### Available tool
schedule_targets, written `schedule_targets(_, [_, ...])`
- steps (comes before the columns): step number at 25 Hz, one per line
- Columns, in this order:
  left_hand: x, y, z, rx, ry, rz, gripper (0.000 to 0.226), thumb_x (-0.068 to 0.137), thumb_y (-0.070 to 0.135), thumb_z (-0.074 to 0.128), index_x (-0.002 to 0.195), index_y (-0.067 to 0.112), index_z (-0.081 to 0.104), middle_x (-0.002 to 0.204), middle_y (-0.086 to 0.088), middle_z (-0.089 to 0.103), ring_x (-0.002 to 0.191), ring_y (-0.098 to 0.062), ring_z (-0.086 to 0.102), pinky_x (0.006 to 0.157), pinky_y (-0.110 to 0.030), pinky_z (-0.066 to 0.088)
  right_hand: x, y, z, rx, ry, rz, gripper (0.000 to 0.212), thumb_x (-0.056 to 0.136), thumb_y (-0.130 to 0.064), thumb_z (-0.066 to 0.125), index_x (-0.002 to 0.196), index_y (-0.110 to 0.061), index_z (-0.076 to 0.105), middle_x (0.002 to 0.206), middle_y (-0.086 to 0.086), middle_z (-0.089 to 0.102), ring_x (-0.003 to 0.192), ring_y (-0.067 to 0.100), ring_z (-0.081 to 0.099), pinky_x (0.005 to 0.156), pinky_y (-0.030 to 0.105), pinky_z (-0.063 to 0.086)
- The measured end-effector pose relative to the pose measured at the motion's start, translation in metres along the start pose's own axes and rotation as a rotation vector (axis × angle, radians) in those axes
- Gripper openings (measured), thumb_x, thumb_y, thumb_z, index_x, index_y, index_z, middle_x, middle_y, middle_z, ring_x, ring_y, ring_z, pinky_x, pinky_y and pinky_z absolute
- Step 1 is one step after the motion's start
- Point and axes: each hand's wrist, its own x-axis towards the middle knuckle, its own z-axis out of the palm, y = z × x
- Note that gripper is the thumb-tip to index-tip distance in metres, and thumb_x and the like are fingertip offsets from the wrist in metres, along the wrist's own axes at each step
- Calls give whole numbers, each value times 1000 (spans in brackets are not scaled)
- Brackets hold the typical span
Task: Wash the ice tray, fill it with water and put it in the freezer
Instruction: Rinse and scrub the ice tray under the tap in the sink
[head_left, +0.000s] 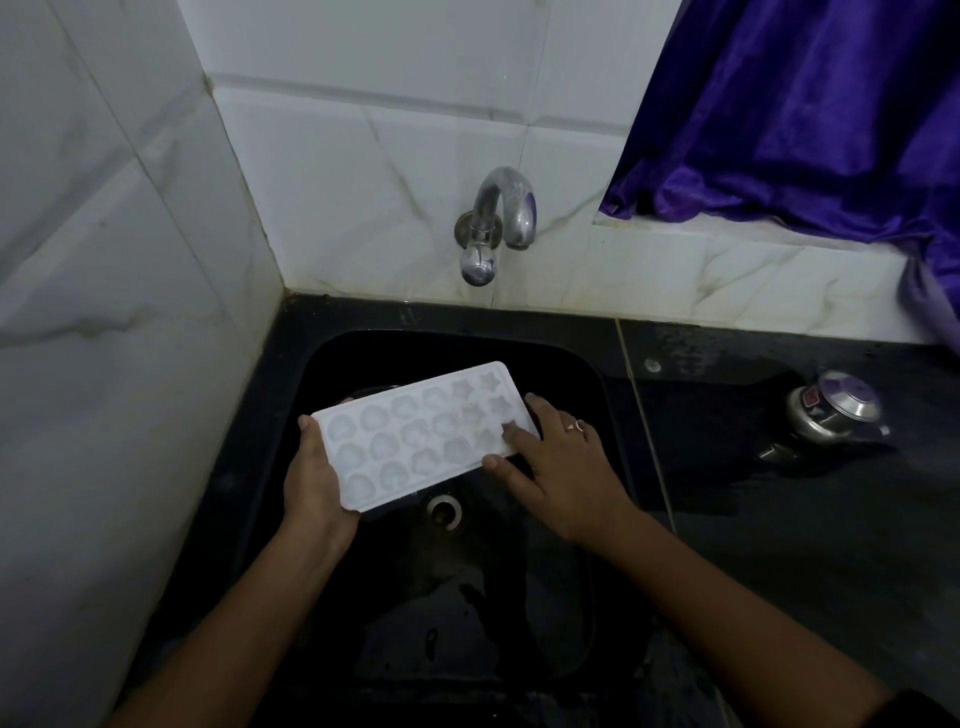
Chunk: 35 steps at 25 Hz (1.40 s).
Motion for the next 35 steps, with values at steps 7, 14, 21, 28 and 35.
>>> schedule_targets(7, [-2, -7, 0, 34, -24, -4, 54, 107, 65, 36, 122, 30, 74, 122, -3, 78, 111, -30, 75, 86, -48, 57, -4, -1, -8, -106, -3, 7, 69, 98, -72, 14, 119, -30, 64, 146, 6, 44, 130, 30, 48, 111, 53, 36])
schedule_targets(14, [-21, -11, 8, 57, 0, 44, 56, 108, 64, 32, 126, 29, 73, 119, -1, 79, 106, -27, 76, 82, -46, 59, -7, 19, -26, 299, -211, 105, 51, 104, -66, 32, 108, -29, 68, 134, -1, 46, 126, 23, 52, 101, 37, 41])
schedule_targets(21, [-52, -20, 18, 6, 79, 81, 53, 109, 61, 34, 118, 29, 75, 107, 2, 82, 97, -23, 78, 78, -43, 58, -21, 33, -36, 411, -170, -1, 49, 106, -62, 33, 122, -32, 69, 149, -3, 39, 132, 18, 47, 109, 39, 42])
schedule_targets(28, [-68, -54, 34, -33, 118, 67, 56, 108, 62, 35, 120, 24, 73, 112, -3, 81, 101, -28, 78, 81, -45, 59, -23, 47, -34, -410, 33, -271, 75, 100, -69, 12, 126, -20, 62, 157, 12, 38, 131, 33, 48, 109, 56, 39])
schedule_targets(35, [-68, -67, 45, -70, 166, 91, 55, 106, 64, 38, 121, 27, 76, 115, -2, 80, 108, -30, 76, 88, -47, 59, -40, 61, -16, -219, -14, -202, 90, 97, -76, 13, 160, -13, 26, 173, 11, 2, 155, 31, 21, 124, 55, 24])
